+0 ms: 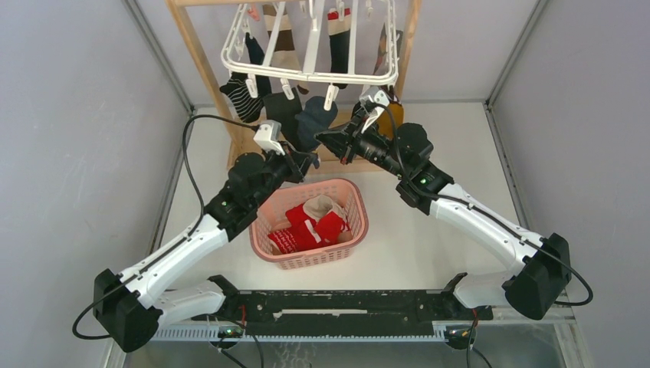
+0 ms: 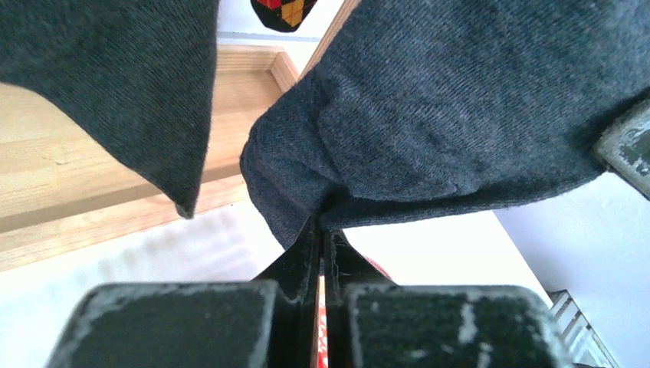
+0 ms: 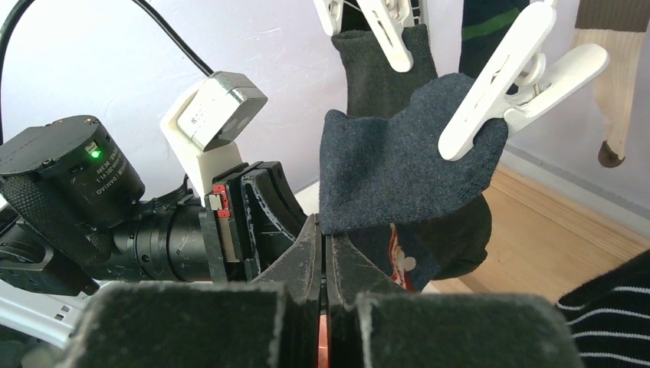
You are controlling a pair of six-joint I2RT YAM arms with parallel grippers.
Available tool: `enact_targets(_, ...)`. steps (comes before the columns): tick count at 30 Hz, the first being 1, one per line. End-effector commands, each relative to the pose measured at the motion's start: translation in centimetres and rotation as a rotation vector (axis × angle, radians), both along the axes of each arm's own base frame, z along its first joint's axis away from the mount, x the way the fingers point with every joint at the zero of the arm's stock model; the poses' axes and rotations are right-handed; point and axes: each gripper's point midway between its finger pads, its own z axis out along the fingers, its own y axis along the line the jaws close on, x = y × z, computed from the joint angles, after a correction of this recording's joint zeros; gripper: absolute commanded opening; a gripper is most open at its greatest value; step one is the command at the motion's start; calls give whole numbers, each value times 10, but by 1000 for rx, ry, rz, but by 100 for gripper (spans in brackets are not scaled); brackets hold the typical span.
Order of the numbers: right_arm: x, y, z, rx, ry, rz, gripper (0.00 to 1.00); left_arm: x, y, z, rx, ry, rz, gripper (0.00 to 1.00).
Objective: Remove the socks clipped to the hanger
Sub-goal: Remove the sock from the hanger.
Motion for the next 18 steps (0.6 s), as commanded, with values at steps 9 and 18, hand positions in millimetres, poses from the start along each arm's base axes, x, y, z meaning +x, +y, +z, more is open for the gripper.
enact_targets(9, 1, -1, 23, 44, -41, -2, 12, -22, 2, 20, 37, 5, -75, 0)
enact_targets(18, 2, -3, 20, 35, -24, -14, 41, -30, 8, 35, 24, 12, -73, 0)
